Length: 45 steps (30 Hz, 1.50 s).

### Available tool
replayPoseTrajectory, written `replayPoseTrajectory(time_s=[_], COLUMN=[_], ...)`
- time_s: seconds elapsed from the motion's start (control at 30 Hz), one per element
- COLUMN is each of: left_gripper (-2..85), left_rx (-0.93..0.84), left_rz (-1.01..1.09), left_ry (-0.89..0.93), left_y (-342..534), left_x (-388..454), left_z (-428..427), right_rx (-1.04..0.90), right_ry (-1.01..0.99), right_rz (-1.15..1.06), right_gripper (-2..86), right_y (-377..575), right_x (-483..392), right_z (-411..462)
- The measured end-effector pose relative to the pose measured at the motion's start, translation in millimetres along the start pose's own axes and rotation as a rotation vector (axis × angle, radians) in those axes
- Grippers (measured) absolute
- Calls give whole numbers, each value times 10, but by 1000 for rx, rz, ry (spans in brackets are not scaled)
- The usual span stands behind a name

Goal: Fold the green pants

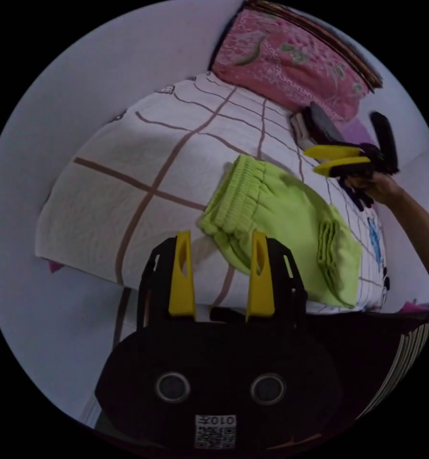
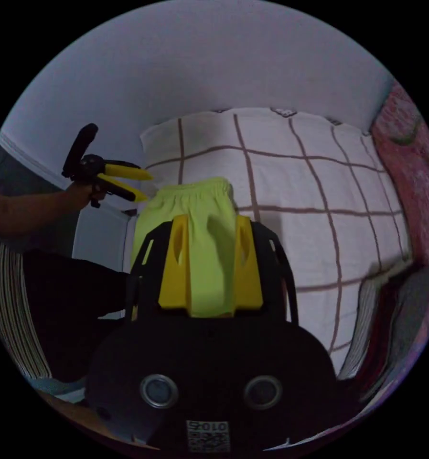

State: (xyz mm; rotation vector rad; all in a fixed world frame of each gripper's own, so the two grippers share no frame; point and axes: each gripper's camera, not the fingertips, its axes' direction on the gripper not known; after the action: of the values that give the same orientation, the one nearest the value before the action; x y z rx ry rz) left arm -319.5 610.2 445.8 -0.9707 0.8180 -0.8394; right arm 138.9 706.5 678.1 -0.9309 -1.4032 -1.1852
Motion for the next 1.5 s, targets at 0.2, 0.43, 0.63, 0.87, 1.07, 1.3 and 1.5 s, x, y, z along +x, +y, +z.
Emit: replayPoseTrajectory(time_s=[0.2,0.43,0.63,0.87,1.07,1.3,1.5], left_gripper=[176,175,170,153,117,75,67], left_rx=[-25,-16,-32,-20,47,162,235], left_rz=[-57,-72,-54,-90,-175,56,595], left_ry=[104,144,143,214,439,331,-71], left_y=[-165,-202,-190,33,438,899,1557], left_x=[-322,-515,-601,-735,-950,-189,1881], left_z=[165,156,181,322,508,58,-535], right_rx=[-163,-286,-220,-59,11,90,238], right_ry=[-130,-265,-159,-122,-173,-129,-8], right_rz=[-79,-57,-131,-248,-288,-389,-463], right_gripper=[145,142,114,99,97,95,90], right_y=[-542,-677,-507,-126,170,701,1815], right_x=[193,224,-61,-369,-513,-750,-1032], right_z=[462,817,527,72,-271,-1016,-2039])
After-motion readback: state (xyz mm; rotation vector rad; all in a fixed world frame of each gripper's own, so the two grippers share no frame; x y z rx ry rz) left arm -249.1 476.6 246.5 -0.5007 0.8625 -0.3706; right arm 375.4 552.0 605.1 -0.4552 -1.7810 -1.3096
